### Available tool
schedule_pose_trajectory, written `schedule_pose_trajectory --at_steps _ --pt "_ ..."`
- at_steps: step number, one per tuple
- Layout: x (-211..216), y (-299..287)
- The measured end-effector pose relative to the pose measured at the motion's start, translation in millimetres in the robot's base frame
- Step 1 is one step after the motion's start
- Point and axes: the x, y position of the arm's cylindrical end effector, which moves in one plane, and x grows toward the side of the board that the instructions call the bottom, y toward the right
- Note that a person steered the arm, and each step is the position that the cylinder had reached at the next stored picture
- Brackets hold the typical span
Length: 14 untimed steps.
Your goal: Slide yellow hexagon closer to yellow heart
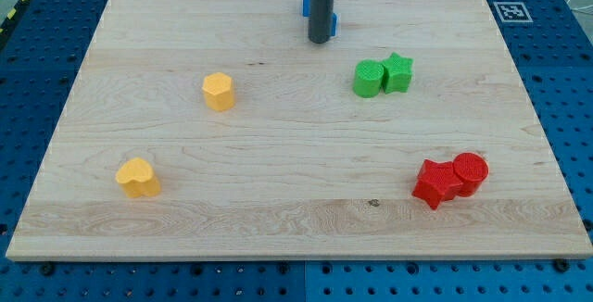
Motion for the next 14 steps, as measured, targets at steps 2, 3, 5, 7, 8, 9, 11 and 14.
schedule_pose_trajectory --at_steps 2,3,5,7,8,9,11,14 --pt "-22.1 -22.9" --pt "-10.1 -21.2" --pt "38.9 -38.6" --pt "61.0 -70.0" --pt "78.4 -96.8" --pt "96.5 -125.2" --pt "138.8 -157.2" --pt "141.9 -190.6"
